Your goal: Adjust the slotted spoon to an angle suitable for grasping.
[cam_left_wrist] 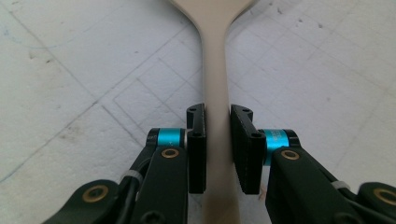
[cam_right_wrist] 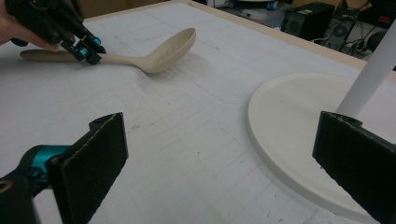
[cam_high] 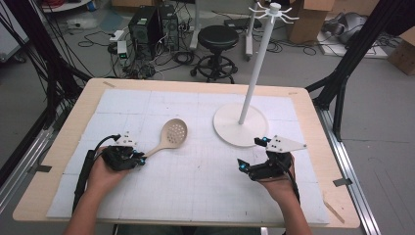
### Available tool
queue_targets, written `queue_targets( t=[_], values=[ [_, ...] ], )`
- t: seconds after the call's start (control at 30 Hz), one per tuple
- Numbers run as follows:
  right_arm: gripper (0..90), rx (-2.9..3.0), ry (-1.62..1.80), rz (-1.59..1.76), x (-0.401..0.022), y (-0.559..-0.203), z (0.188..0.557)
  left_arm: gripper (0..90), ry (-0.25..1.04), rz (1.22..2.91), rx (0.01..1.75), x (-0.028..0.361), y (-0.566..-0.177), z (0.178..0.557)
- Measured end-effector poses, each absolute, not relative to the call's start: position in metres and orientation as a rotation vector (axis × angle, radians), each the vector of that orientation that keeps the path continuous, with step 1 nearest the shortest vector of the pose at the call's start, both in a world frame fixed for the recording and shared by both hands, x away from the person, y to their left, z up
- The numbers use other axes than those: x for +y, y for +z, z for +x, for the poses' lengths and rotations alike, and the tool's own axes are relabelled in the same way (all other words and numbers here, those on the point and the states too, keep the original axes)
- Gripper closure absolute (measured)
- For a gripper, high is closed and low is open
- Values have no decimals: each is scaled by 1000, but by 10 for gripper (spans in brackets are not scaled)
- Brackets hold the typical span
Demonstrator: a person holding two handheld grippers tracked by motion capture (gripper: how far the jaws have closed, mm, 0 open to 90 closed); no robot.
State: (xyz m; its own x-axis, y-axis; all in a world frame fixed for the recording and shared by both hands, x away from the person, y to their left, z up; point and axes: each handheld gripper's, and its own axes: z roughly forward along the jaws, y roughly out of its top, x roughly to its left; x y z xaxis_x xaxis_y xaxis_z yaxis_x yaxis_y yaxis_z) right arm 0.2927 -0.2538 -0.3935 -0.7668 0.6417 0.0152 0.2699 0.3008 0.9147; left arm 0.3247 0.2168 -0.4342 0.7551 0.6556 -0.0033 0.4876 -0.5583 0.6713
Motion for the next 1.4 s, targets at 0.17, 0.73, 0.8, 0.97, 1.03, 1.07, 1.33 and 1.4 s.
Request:
queue_targets(
  t=[0.17, 0.73, 0.8, 0.97, 1.03, 1.07, 1.33, 1.4],
  values=[
    [16, 2228, 1451, 810, -252, -394, 293, 771, 317, 2290, 802, 212, -434, 323],
    [16, 2232, 1452, 804, -250, -394, 294, 730, 277, 2317, 641, 174, -435, 317],
    [16, 2233, 1455, 807, -251, -394, 294, 701, 258, 2315, 660, 175, -435, 316],
    [16, 2221, 1466, 811, -252, -393, 294, 582, 272, 2295, 684, 186, -428, 310],
    [16, 2221, 1468, 816, -252, -393, 294, 571, 273, 2287, 701, 197, -425, 306],
    [16, 2216, 1469, 818, -253, -392, 293, 551, 274, 2289, 713, 202, -423, 304],
    [16, 2228, 1463, 807, -249, -392, 293, 539, 265, 2302, 745, 231, -427, 288],
    [16, 2228, 1463, 807, -248, -392, 293, 580, 252, 2327, 717, 231, -429, 287]
  ],
)
